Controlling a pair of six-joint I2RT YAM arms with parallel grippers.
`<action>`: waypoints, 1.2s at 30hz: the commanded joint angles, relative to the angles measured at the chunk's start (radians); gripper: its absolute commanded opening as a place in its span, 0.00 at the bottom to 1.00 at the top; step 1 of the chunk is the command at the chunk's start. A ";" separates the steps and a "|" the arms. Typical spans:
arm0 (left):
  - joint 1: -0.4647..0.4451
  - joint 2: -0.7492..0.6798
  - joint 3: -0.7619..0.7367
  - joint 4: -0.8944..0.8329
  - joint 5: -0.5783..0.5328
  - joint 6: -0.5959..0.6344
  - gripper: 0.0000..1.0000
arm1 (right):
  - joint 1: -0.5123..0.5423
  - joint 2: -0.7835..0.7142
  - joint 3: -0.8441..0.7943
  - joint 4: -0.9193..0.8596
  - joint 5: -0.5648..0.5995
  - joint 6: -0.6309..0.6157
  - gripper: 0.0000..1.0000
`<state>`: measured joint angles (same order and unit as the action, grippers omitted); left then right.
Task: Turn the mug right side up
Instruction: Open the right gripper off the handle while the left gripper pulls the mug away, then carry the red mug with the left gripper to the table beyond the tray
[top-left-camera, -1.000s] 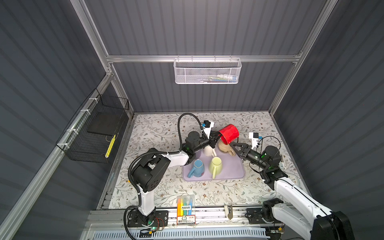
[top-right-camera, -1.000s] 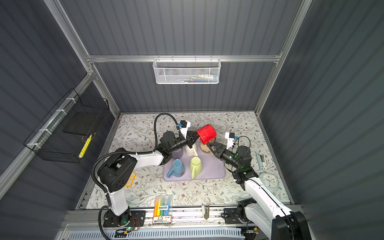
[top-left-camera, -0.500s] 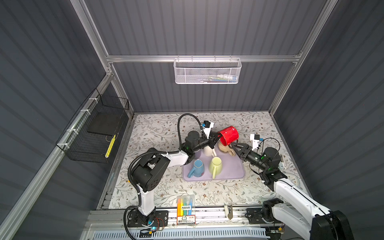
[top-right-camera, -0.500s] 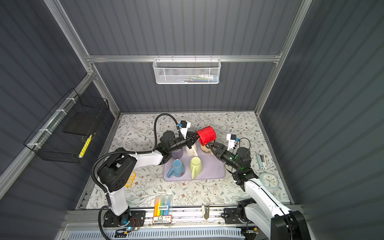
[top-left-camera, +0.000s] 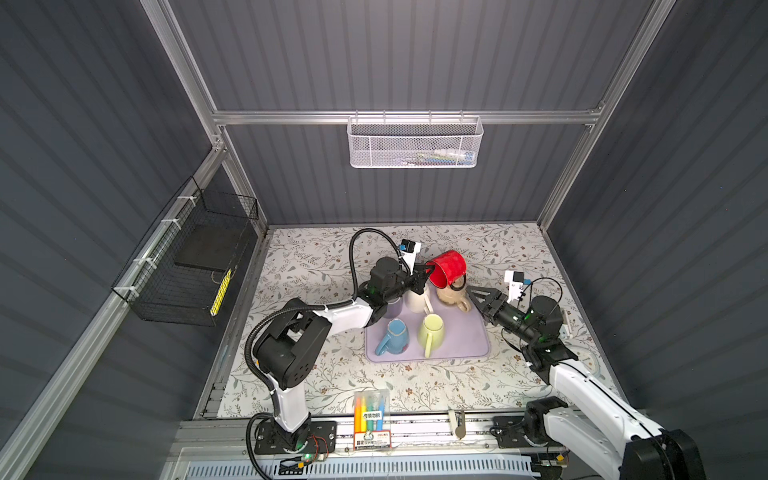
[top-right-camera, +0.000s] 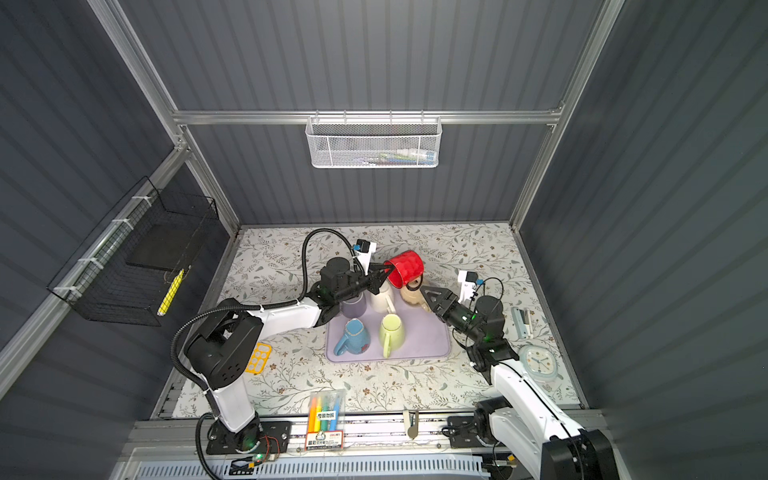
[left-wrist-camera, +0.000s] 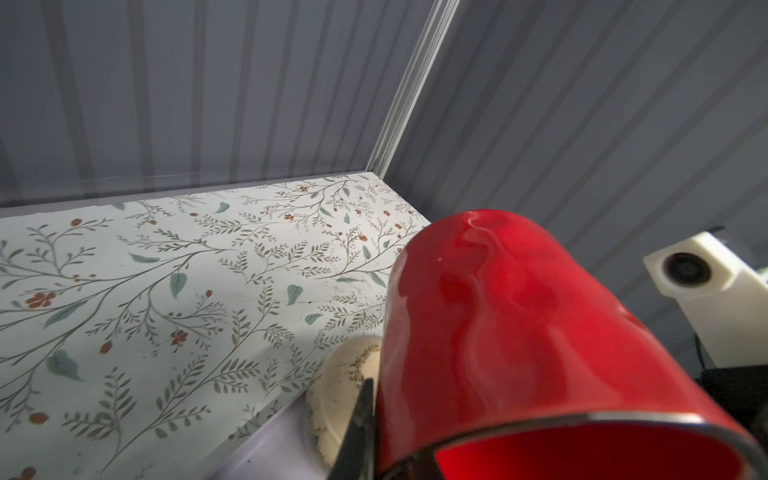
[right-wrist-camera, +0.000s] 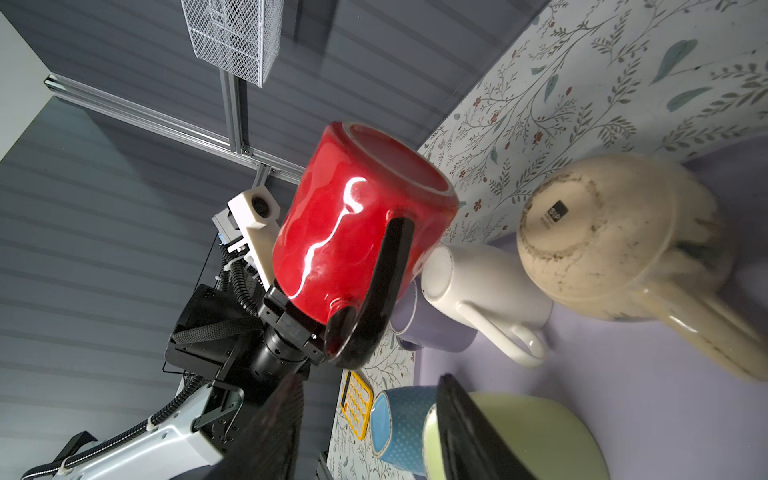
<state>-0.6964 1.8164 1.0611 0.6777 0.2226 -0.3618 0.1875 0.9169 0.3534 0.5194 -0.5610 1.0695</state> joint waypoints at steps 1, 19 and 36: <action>0.007 -0.077 0.099 -0.088 -0.068 0.025 0.00 | -0.009 -0.013 -0.006 -0.006 -0.005 -0.028 0.54; 0.130 -0.152 0.539 -1.055 -0.157 0.371 0.00 | -0.042 0.084 0.004 0.099 -0.062 -0.040 0.54; 0.396 -0.026 0.888 -1.587 -0.147 0.732 0.00 | -0.050 0.170 -0.010 0.220 -0.098 -0.009 0.54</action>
<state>-0.3370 1.7660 1.8683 -0.8345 0.0471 0.2558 0.1425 1.0801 0.3534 0.6895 -0.6418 1.0512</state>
